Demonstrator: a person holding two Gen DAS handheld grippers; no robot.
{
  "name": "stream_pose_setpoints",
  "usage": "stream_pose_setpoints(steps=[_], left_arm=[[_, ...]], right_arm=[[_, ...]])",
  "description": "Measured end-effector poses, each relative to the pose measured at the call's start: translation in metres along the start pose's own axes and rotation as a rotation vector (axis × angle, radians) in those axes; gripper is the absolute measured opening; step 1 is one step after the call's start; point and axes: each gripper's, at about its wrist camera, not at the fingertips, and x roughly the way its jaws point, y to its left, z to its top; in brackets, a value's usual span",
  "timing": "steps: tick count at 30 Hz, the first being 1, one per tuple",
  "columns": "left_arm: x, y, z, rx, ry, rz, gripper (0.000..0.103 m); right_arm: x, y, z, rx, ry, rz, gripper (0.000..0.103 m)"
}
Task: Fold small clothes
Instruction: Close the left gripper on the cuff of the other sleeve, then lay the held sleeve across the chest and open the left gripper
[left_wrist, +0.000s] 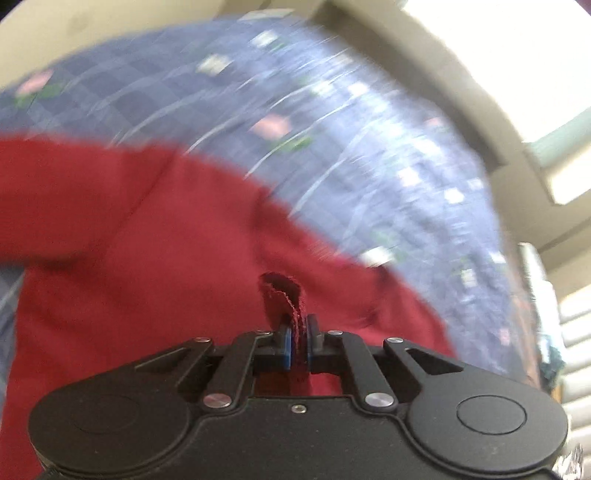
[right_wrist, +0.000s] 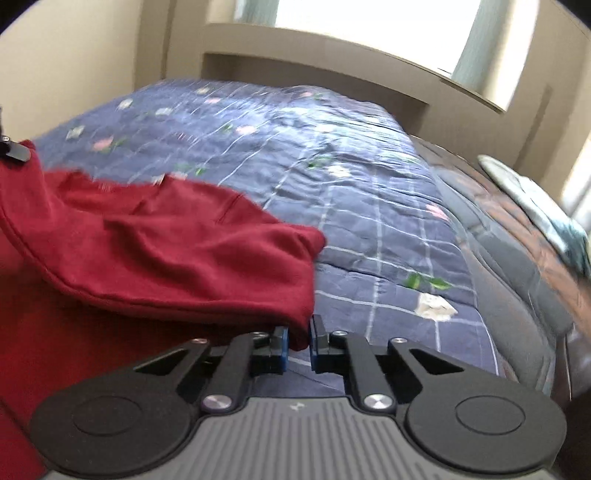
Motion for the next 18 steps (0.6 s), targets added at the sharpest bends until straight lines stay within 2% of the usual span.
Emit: stream_pose_setpoints(steps=[2,5,11,13,15,16,18], left_arm=[[-0.017,-0.012,0.004,0.081,-0.091,-0.052,0.006],[-0.031,-0.018,0.003,0.176,-0.172,-0.044,0.006],[0.001,0.019,-0.014,0.140,-0.076,0.077,0.006],[0.001,0.028,-0.020,0.136,-0.075,0.090,0.007],[0.005,0.032,-0.025,0.138,-0.060,0.120,0.009],[0.007,0.034,-0.026,0.132,-0.048,0.135,0.012],[0.008,0.039,-0.029,0.119,-0.026,0.170,0.021]], right_arm=[[-0.002,-0.004,-0.002,0.042,0.006,0.005,0.012],[0.005,-0.006,-0.009,0.088,0.051,0.016,0.011],[0.009,-0.013,-0.019,0.138,0.115,0.046,0.012],[0.004,-0.023,-0.024,0.169,0.135,0.062,0.021],[-0.003,-0.034,-0.025,0.179,0.129,0.053,0.045],[-0.007,-0.039,-0.023,0.185,0.113,0.046,0.050],[-0.011,-0.054,-0.016,0.208,0.083,0.047,0.068]])
